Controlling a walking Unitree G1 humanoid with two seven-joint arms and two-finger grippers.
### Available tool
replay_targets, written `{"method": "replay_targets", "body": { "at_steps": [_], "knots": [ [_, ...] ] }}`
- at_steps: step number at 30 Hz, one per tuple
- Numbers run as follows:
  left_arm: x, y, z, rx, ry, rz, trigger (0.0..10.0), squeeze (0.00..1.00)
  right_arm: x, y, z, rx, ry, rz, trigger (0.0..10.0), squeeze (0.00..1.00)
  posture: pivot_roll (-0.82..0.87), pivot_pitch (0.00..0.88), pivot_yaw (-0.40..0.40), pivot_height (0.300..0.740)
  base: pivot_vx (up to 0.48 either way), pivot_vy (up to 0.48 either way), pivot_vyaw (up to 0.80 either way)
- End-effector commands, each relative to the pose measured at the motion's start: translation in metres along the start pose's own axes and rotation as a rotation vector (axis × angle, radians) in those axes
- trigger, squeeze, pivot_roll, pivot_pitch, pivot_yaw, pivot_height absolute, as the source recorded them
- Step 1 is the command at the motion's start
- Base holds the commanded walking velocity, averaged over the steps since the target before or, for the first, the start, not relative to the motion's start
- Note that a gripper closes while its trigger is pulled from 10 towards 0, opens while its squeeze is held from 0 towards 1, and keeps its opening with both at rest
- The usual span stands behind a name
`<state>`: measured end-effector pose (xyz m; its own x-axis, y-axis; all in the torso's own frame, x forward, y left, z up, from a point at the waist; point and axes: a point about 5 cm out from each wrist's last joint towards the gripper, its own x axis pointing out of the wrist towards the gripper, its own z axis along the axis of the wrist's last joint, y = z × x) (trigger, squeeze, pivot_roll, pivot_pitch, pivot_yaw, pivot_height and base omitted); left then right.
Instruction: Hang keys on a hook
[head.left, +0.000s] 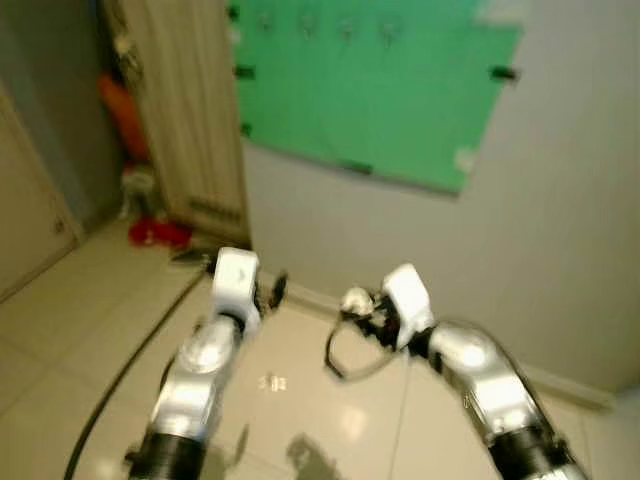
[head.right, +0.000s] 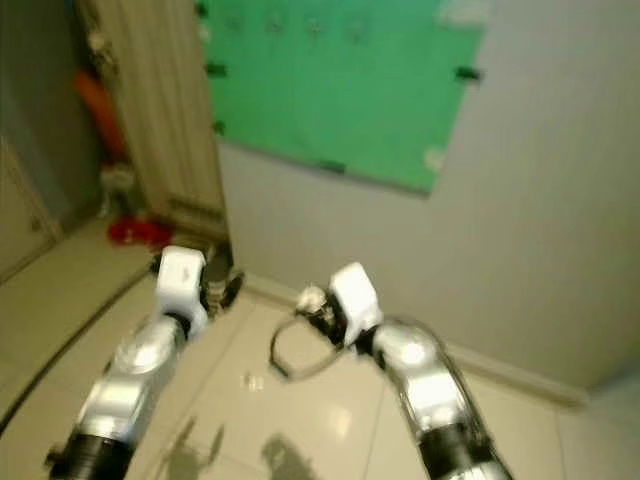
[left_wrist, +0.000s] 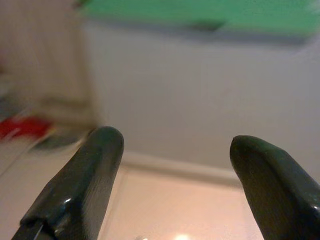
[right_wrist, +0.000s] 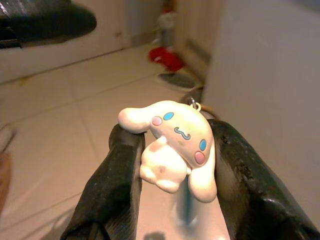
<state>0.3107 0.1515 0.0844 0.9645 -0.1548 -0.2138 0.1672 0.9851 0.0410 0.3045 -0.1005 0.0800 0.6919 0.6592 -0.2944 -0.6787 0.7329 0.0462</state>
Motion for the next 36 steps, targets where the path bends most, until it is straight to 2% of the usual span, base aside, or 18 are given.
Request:
{"method": "replay_targets", "body": {
  "at_steps": [1,5,7,8,10,14,17,18,19,20,22,23,29,34,36],
  "knots": [
    [0.003,0.002,0.004,-0.004,-0.001,0.023,10.0,0.0,0.0,-0.005,0.007,-0.024,-0.01,-0.023,10.0,0.0,-0.04,0.0,0.003,0.74,0.0,0.0,0.57],
    [0.003,0.005,0.006,0.054,-0.008,0.001,10.0,0.0,0.0,-0.001,0.008,-0.075,0.02,0.024,10.0,0.0,-0.04,0.0,0.004,0.74,0.0,0.0,0.0],
    [0.006,0.005,0.015,0.119,-0.047,-0.079,10.0,0.0,0.0,0.002,0.013,-0.138,0.026,0.065,10.0,0.0,-0.04,0.0,0.0,0.74,0.0,0.0,0.0],
    [0.006,0.005,0.015,0.119,-0.047,-0.079,10.0,0.0,0.0,0.002,0.013,-0.138,0.026,0.065,10.0,0.0,-0.04,0.0,0.0,0.74,0.0,0.0,0.0],
    [0.009,0.006,0.023,0.14,-0.059,-0.152,10.0,0.0,0.001,0.003,0.019,-0.165,0.022,0.09,10.0,0.0,-0.04,0.0,-0.003,0.74,0.0,0.0,0.0],
    [0.013,0.008,0.044,0.163,-0.091,-0.317,10.0,0.0,-0.001,0.002,0.035,-0.283,0.024,0.175,10.0,0.0,-0.04,0.0,-0.009,0.74,0.0,0.0,0.0],
    [0.01,0.006,0.052,0.24,-0.097,-0.494,10.0,0.0,-0.004,-0.004,0.049,-0.423,0.044,0.233,10.0,0.0,-0.05,0.0,-0.008,0.74,0.0,0.0,0.0],
    [0.01,0.006,0.052,0.24,-0.097,-0.494,10.0,0.0,-0.004,-0.004,0.049,-0.423,0.044,0.233,10.0,0.0,-0.05,0.0,-0.008,0.74,0.0,0.0,0.0],
    [0.006,0.005,0.055,0.249,-0.096,-0.59,10.0,0.0,-0.005,-0.007,0.056,-0.473,0.05,0.249,10.0,0.0,-0.05,0.0,-0.009,0.74,0.0,0.0,0.0],
    [0.006,0.005,0.055,0.249,-0.096,-0.59,10.0,0.0,-0.005,-0.007,0.056,-0.473,0.05,0.249,10.0,0.0,-0.05,0.0,-0.009,0.74,0.0,0.0,0.0],
    [0.004,0.003,0.058,0.244,-0.1,-0.655,10.0,0.0,-0.005,-0.01,0.062,-0.498,0.049,0.259,10.0,0.0,-0.05,0.0,-0.01,0.74,0.0,0.0,0.0],
    [0.001,0.0,0.058,0.272,-0.094,-0.716,10.0,0.0,-0.006,-0.011,0.066,-0.516,0.051,0.273,10.0,0.0,-0.05,0.0,-0.013,0.74,0.0,0.0,0.0],
    [0.002,-0.007,0.055,0.291,-0.089,-0.747,10.0,0.0,-0.005,-0.008,0.071,-0.529,0.046,0.299,10.0,0.0,-0.05,0.0,-0.012,0.74,0.0,0.0,0.0],
    [0.001,-0.01,0.05,0.253,-0.098,-0.732,10.0,0.0,-0.002,-0.004,0.067,-0.509,0.038,0.297,10.0,0.0,-0.05,0.0,-0.01,0.74,0.0,0.0,0.0],
    [0.001,-0.01,0.048,0.267,-0.095,-0.727,10.0,0.0,-0.003,-0.003,0.067,-0.5,0.034,0.296,10.0,0.0,-0.05,0.0,-0.01,0.74,0.0,0.0,0.0]
  ]
}}
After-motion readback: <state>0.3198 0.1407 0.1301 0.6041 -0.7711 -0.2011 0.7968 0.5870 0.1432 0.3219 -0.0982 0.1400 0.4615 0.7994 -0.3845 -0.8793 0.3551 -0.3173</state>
